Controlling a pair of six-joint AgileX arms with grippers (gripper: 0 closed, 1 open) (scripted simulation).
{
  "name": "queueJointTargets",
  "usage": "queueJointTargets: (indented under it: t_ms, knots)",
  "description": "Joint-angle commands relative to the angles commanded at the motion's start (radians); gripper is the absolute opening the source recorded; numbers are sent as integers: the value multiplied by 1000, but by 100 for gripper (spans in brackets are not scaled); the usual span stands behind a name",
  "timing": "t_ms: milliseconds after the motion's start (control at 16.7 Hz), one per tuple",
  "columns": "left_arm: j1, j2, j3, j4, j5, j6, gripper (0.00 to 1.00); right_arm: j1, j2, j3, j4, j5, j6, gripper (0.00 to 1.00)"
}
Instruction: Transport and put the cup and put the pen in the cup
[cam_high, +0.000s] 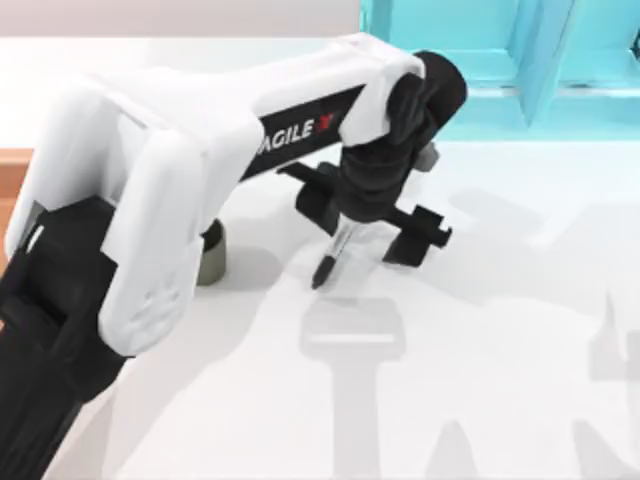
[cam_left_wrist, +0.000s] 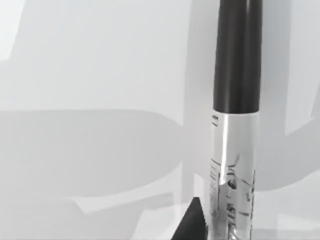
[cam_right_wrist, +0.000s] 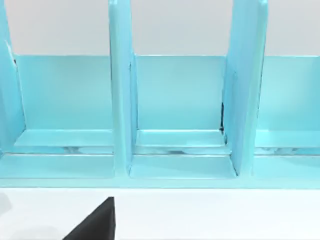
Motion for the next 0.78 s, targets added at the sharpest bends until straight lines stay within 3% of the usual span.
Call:
queueJointTargets:
  t_ms: [180,240,660,720,780]
  knots:
    - [0,0,0,0,0,0,2,0,0,0,0,0,0,100]
    - [0,0,0,0,0,0,0,0,0,0,0,0,0,100]
    - [0,0,0,0,0,0,0,0,0,0,0,0,0,100]
    - [-24,-67,6,-18,67,-30,0,0,0,0,0,0,0,100]
    - [-27,-70,3,-19,67,-31,0,0,0,0,0,0,0,100]
